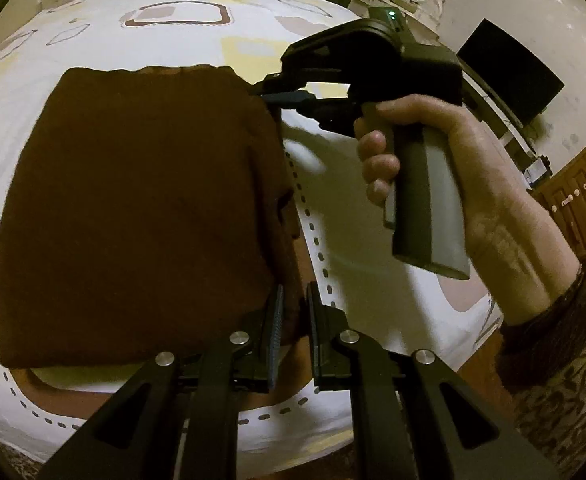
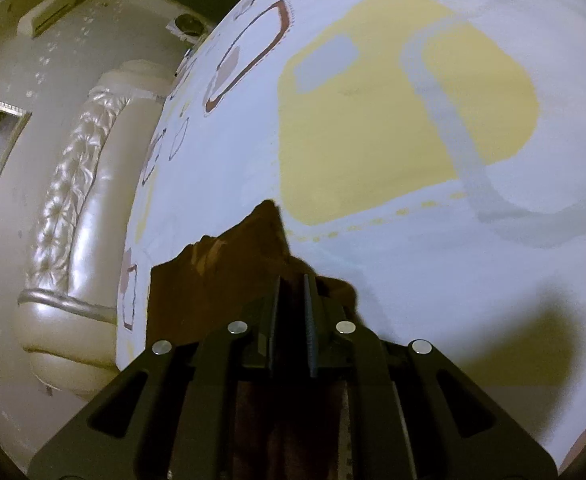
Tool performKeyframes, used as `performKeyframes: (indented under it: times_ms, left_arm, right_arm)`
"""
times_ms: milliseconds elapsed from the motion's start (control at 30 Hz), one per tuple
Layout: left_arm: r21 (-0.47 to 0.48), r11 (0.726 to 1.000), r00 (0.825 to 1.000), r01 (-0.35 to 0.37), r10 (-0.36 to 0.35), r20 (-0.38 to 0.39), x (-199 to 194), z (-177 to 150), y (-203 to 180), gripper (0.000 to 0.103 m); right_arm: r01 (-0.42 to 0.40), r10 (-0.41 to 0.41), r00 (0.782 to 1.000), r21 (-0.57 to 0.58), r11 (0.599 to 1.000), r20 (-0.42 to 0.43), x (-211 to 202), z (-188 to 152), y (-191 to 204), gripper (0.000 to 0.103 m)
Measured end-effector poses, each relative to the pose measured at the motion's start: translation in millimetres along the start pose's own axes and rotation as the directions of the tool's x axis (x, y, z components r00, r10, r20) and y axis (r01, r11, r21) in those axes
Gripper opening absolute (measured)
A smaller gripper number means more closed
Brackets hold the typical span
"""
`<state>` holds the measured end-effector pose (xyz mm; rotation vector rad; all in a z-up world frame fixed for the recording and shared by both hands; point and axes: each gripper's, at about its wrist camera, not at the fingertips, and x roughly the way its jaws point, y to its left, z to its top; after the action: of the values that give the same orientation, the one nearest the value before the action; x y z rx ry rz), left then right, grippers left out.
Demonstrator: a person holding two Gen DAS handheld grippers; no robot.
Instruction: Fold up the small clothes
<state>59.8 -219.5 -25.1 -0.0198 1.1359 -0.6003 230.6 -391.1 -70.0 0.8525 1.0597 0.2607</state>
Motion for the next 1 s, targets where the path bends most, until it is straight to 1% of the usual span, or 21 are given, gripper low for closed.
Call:
performKeyframes:
  times_ms: [200,233,267,367,433,500,567,667,733,767,800,933,967,1000]
  left_arm:
    - [0.018,1.000,1.000,-0.001,0.002,-0.009,1.8,-2.2,-1.4,0.011]
    - [0.025,1.000,1.000,0.005,-0.005,-0.008,1.2,-2.7,-2.9,0.011]
    - [0.034,0.999,1.000,0.013,-0.012,-0.008,0.7,-3.3,-4.1,0.011]
    - [0.068,0.997,1.000,0.027,-0.026,-0.011,-1.9,-3.7,-9.4,0.011]
    - [0.085,0.994,0.998,0.065,-0.064,-0.014,-5.0,-8.2,-10.4,0.011]
    - [0.086,0.991,0.995,0.100,-0.098,-0.025,-6.6,-13.5,-10.6,0.011]
    - [0.094,0.989,0.993,0.116,-0.114,-0.021,-9.7,-20.6,-11.1,0.014]
    - [0.112,0.985,0.992,0.129,-0.129,-0.014,-18.0,-28.2,-6.5,0.014]
    - [0.107,0.985,0.991,0.132,-0.133,0.000,-28.1,-33.9,2.1,0.017]
    - [0.093,0.987,0.991,0.134,-0.135,0.006,-32.5,-36.0,7.3,0.023]
    - [0.080,0.987,0.990,0.137,-0.138,0.009,-35.5,-35.2,12.8,0.026]
    - [0.009,0.987,0.986,0.161,-0.161,0.036,-54.6,-32.4,42.7,0.028]
    - [-0.010,0.986,0.985,0.165,-0.164,0.045,-60.4,-31.7,51.7,0.034]
    - [-0.022,0.986,0.985,0.164,-0.163,0.054,-62.5,-34.5,52.3,0.038]
  right_arm:
    - [0.011,-0.011,1.000,0.014,1.000,0.021,-13.1,-2.6,-8.6,0.012]
    - [0.010,-0.011,1.000,0.018,1.000,0.028,-17.5,-4.3,-10.2,0.015]
    - [0.012,-0.013,0.999,0.021,1.000,0.032,-19.9,-4.4,-10.7,0.024]
    - [0.009,-0.010,0.999,0.019,1.000,0.047,-32.2,-12.1,-15.8,0.033]
    - [0.020,-0.020,0.999,0.016,1.000,0.048,-39.3,-18.3,-19.7,0.036]
    - [0.011,-0.012,0.998,0.021,1.000,0.058,-49.6,-28.7,-24.5,0.041]
    - [-0.005,0.003,0.998,0.031,0.999,0.069,-59.2,-41.3,-29.8,0.044]
    - [-0.025,0.021,0.997,0.044,0.999,0.072,-71.2,-63.5,-36.0,0.050]
    - [-0.031,0.028,0.997,0.046,0.998,0.067,-76.6,-78.7,-38.3,0.052]
    - [-0.033,0.030,0.997,0.047,0.998,0.066,-78.7,-84.6,-38.9,0.053]
    - [-0.036,0.033,0.997,0.050,0.998,0.063,-80.1,-90.5,-39.7,0.054]
    - [-0.076,0.073,0.996,0.069,0.995,0.048,-82.6,-112.3,-35.2,0.056]
    - [-0.088,0.085,0.995,0.075,0.993,0.049,-83.2,-116.4,-33.1,0.056]
    - [-0.102,0.098,0.994,0.078,0.992,0.055,-84.1,-120.3,-29.1,0.056]
